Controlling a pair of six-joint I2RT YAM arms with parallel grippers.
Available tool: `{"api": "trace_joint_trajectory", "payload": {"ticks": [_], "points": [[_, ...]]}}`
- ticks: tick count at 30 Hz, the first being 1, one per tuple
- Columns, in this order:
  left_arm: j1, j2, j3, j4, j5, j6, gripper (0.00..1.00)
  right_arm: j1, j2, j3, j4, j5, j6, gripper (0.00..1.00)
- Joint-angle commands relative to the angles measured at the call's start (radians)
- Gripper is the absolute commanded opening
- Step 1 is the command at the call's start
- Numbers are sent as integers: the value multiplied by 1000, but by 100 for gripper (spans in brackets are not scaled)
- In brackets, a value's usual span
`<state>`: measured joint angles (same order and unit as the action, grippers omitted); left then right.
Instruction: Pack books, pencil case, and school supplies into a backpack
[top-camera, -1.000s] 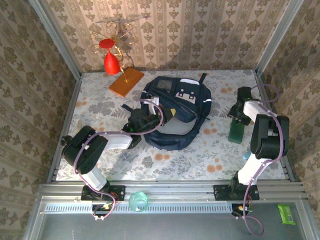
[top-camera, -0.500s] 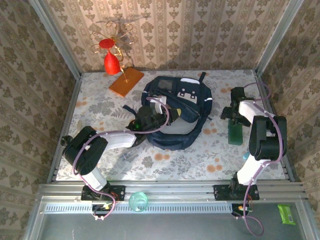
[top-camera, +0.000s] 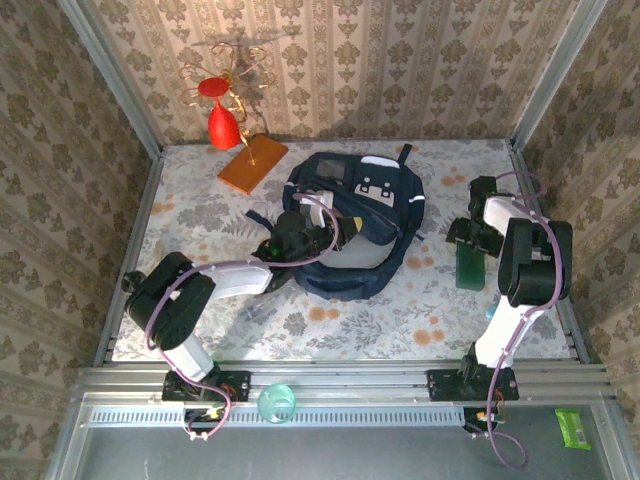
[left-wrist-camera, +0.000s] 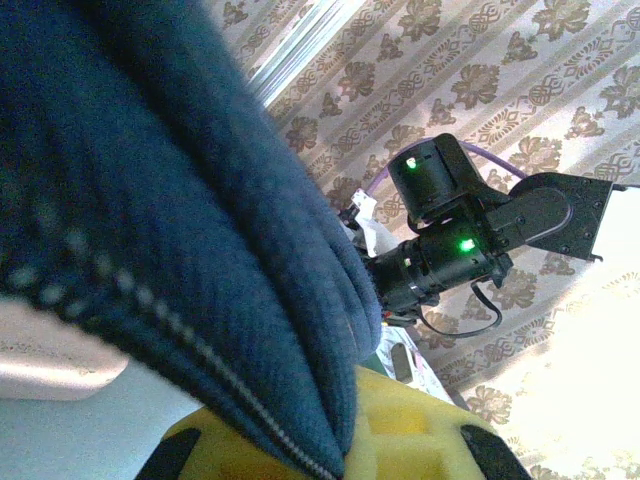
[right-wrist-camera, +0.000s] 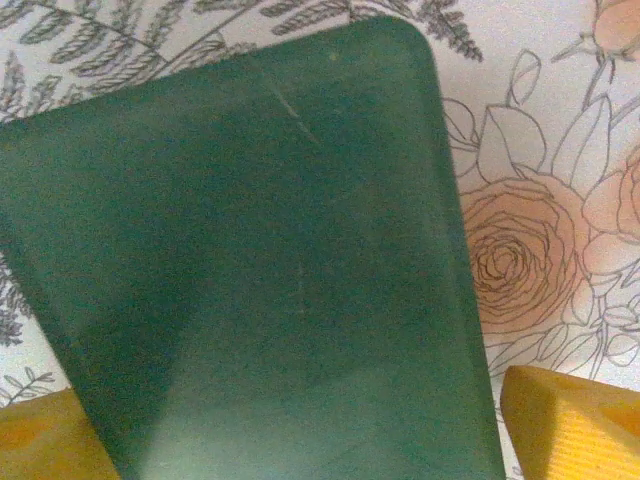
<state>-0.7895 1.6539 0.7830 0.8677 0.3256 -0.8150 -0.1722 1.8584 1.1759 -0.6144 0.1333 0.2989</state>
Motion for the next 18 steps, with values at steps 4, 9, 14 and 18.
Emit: {"api": "trace_joint_trajectory", "payload": {"ticks": [4,9,14,18], "points": [[21,-8,-18,65,27,-10,0,2,-28,4,-15,-108,-3,60],[34,-12,-4,66,32,-42,0,9,-246,-73,51,-276,79,53],[33,-29,60,-25,12,-29,0,91,-517,-231,127,-490,158,49],[26,-55,146,-156,-7,32,0,219,-695,-297,43,-506,65,48]]}}
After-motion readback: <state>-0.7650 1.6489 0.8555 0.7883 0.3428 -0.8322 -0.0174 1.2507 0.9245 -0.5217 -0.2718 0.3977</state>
